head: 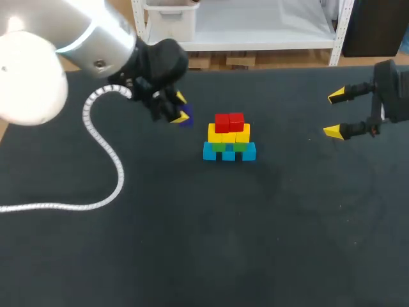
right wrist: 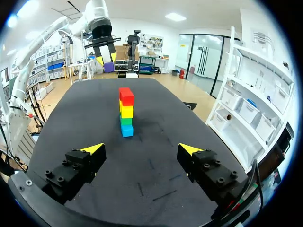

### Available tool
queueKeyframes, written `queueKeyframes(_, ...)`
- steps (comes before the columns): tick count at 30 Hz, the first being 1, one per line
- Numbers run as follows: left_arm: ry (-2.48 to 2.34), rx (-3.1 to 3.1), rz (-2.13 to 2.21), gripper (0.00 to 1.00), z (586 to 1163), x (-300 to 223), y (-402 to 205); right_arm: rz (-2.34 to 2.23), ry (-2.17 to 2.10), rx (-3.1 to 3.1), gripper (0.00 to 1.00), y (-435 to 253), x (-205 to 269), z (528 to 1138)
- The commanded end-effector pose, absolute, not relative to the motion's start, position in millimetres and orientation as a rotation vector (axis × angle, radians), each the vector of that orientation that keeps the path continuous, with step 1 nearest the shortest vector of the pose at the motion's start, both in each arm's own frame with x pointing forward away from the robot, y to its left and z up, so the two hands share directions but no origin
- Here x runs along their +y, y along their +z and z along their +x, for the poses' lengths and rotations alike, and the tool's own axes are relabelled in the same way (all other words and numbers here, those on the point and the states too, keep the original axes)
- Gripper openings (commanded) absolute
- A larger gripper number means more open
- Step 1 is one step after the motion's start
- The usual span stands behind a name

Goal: Place the blue cubes, place green cubes on the blue cubes, place the yellow cubes on the green cubes, then place the red cubes on the yellow cubes, and place purple cube on the red cubes.

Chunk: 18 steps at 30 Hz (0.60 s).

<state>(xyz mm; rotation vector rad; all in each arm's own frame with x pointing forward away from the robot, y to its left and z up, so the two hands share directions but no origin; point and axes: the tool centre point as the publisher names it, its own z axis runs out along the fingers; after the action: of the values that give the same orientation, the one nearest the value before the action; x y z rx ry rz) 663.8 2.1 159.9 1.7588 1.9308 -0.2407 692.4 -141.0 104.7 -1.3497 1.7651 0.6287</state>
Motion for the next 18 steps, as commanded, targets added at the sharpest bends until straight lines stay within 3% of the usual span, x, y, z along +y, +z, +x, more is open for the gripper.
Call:
queueKeyframes(1,-0.252,1.911,1.815,0.00,681.9,-29.7,153.0,-1.349,0.630,1.763,1.00,104.1,-140.8,692.8)
queueKeyframes(18,-0.310,1.850,1.879,0.00,696.6,-83.3,141.8,-1.349,0.630,1.763,1.00,104.1,-140.8,692.8)
